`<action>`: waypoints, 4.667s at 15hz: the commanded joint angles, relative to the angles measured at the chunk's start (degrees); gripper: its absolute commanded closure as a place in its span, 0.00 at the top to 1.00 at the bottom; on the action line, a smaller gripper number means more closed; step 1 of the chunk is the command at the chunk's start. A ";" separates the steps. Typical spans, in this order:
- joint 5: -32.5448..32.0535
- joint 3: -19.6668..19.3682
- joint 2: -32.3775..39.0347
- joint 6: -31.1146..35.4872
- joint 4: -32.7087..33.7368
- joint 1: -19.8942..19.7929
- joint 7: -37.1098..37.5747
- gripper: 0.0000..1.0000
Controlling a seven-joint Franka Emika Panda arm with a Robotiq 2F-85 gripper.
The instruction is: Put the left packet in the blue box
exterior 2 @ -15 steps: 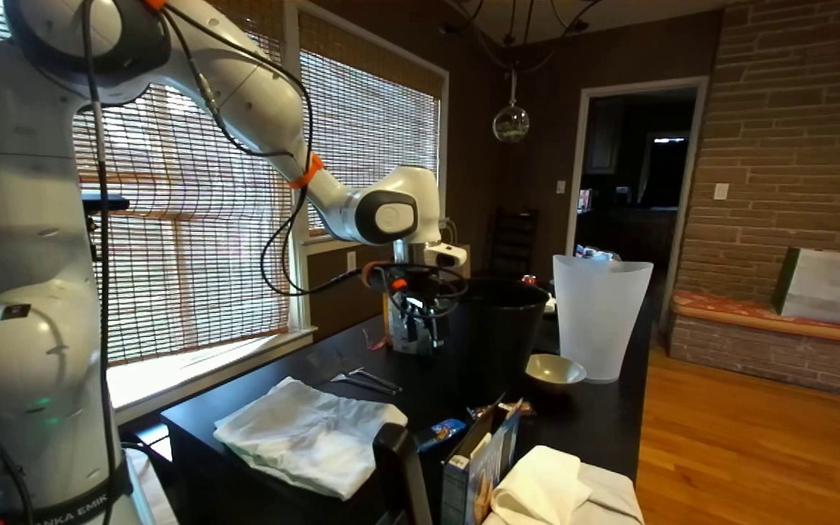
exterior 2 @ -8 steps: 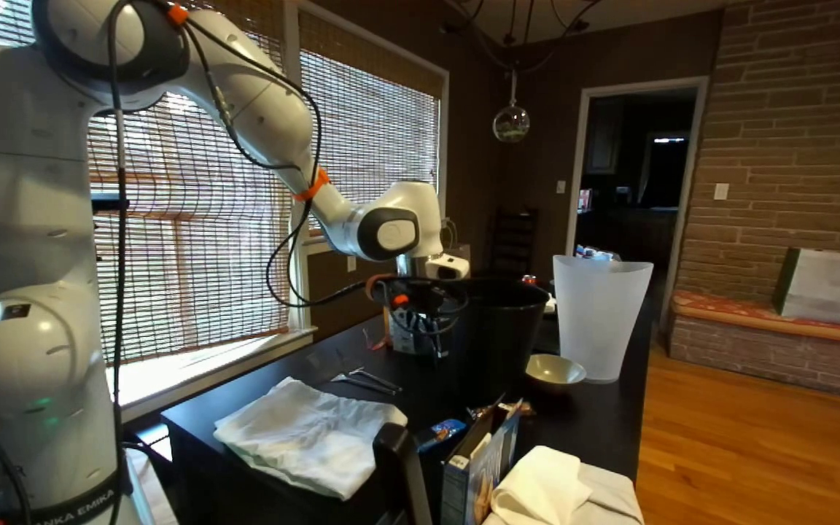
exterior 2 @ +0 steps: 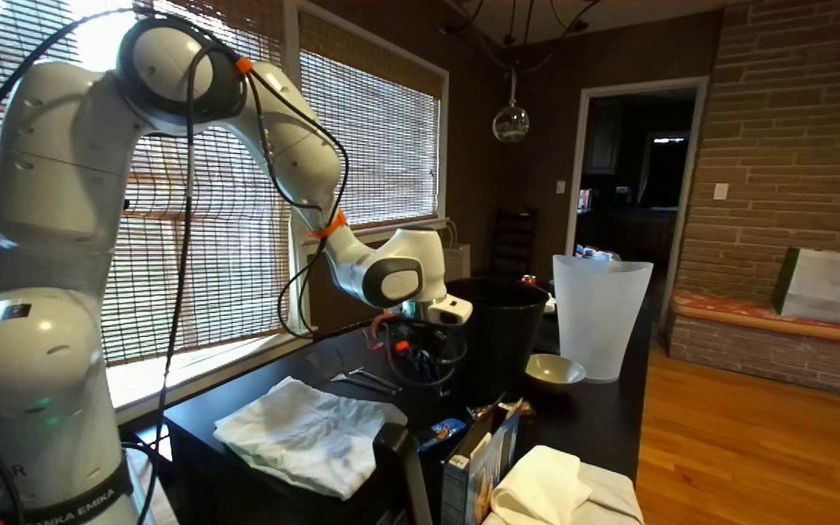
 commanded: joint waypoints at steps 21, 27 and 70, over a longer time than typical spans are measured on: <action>6.75 1.19 21.91 12.15 14.89 0.28 0.05 0.81; 6.34 1.41 22.43 12.04 15.73 0.21 -1.32 0.38; 4.67 11.47 18.94 10.21 11.70 -8.89 -36.31 0.69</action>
